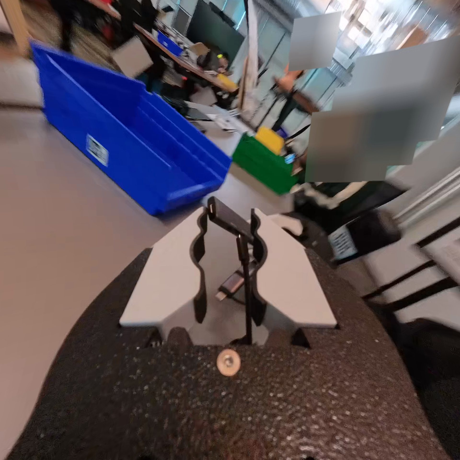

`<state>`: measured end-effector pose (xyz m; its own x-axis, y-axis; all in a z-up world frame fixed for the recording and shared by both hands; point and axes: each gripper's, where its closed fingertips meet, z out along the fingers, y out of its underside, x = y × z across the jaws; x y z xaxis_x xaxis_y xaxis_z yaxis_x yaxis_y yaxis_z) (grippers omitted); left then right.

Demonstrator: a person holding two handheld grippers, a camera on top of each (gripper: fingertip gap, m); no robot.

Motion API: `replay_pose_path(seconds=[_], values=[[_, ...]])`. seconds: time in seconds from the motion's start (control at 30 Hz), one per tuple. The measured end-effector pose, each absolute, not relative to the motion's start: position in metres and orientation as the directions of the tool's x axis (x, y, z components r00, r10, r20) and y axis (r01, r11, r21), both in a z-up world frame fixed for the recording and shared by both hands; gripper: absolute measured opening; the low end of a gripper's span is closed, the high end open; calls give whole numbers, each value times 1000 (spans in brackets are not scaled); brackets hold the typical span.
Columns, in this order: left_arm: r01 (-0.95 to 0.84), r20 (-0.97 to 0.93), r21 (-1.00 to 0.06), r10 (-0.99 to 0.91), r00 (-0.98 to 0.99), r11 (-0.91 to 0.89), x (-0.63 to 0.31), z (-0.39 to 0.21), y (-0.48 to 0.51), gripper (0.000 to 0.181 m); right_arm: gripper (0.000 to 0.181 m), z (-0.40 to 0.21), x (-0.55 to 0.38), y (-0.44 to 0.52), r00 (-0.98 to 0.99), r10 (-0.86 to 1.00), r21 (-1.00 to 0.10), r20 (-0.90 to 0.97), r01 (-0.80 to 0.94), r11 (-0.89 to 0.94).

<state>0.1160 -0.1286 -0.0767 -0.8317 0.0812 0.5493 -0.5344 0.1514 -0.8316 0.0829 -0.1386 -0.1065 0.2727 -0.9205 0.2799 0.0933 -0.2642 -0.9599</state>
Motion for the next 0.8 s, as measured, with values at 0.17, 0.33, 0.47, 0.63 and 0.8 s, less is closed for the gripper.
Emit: replay_pose_path(seconds=[0.17,0.33,0.47,0.63,0.8], values=[[2,-12,-973,-43,-999,230,100,-76,-116,45,24,-119,91,-153,220,-966,-990,133,-4,-138],[169,-212,-905,-67,-975,390,95,-104,-116,35,24,-121,92,-156,219,-975,-998,40,-30,-48],[150,-199,-910,-88,-976,386,95,-113,-120,25,24,-121,92,-152,215,-975,-998,49,-37,-58],[124,-185,-908,-116,-976,401,99,-121,-123,21,23,-120,92,-144,232,-971,-997,63,-31,-72],[137,-206,-911,-139,-969,390,102,-119,-123,10,24,-121,93,-143,224,-971,-995,89,-29,-98]])
